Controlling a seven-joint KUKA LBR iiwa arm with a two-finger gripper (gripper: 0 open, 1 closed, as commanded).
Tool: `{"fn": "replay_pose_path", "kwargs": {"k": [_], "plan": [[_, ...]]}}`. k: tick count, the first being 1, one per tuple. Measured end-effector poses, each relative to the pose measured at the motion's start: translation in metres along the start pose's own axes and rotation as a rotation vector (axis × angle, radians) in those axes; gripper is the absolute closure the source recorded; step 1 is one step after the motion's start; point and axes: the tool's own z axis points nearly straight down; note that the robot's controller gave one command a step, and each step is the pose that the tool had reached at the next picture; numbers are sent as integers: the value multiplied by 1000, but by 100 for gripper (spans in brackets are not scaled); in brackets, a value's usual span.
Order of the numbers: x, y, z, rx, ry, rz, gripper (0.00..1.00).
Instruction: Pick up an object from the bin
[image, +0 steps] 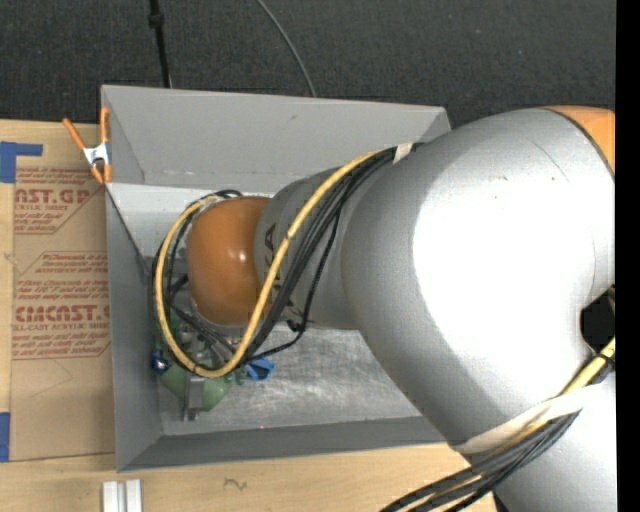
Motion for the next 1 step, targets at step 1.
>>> {"fn": "replay_pose_path", "kwargs": {"k": [1], "plan": [[-2, 1, -59, -1, 5, -1, 100]]}}
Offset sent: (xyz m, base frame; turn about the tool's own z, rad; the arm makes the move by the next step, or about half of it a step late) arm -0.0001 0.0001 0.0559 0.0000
